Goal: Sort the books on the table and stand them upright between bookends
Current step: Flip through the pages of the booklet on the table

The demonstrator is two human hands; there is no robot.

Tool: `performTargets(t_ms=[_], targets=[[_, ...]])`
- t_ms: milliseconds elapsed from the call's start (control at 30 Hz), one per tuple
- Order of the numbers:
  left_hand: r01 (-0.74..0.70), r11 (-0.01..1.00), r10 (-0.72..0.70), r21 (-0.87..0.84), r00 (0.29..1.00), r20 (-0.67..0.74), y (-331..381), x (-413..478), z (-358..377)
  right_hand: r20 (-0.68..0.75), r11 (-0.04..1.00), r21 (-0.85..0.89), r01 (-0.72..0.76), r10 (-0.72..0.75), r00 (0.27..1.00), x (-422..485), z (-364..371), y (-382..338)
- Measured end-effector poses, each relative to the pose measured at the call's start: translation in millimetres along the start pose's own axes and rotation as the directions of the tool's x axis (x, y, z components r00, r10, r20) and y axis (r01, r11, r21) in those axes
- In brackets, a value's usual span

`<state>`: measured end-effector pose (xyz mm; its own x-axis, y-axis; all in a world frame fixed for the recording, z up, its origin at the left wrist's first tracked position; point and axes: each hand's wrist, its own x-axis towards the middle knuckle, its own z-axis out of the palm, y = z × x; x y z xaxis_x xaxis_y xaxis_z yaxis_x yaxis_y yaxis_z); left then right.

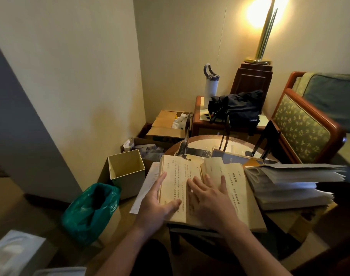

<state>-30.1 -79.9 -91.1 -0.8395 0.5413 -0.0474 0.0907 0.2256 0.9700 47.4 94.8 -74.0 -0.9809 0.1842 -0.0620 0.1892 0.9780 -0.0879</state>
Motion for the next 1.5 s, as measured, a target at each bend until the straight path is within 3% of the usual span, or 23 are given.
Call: performTargets(t_ms=[133,367,667,833,1033,1500], targets=[[0.037,0.998,-0.037,0.059,0.999,-0.013,-5,3,-1,0.025,0.998,0.066,-0.016,0.014,1.0,10,13,17],[0.15,0.984,-0.147,0.099,0.988,-0.038,-3,32,-2,-0.066,0.994,0.113,-0.002,0.009,0.998,5,38,28],[0.085,0.932,-0.031,0.352,0.987,-0.158,12,116,7,-0.052,0.991,0.131,-0.023,0.03,0.998,9,42,31],[0.068,0.885,0.027,0.46,0.98,-0.197,14,110,14,-0.067,0.993,0.111,-0.039,0.046,0.997,9,45,30],[0.114,0.949,-0.097,0.293,0.993,-0.072,0,56,4,-0.081,0.993,0.112,-0.037,0.046,0.996,7,44,28],[0.21,0.96,-0.223,0.187,0.973,0.052,-9,5,-4,-0.089,0.992,0.119,-0.036,0.047,0.995,9,44,27]])
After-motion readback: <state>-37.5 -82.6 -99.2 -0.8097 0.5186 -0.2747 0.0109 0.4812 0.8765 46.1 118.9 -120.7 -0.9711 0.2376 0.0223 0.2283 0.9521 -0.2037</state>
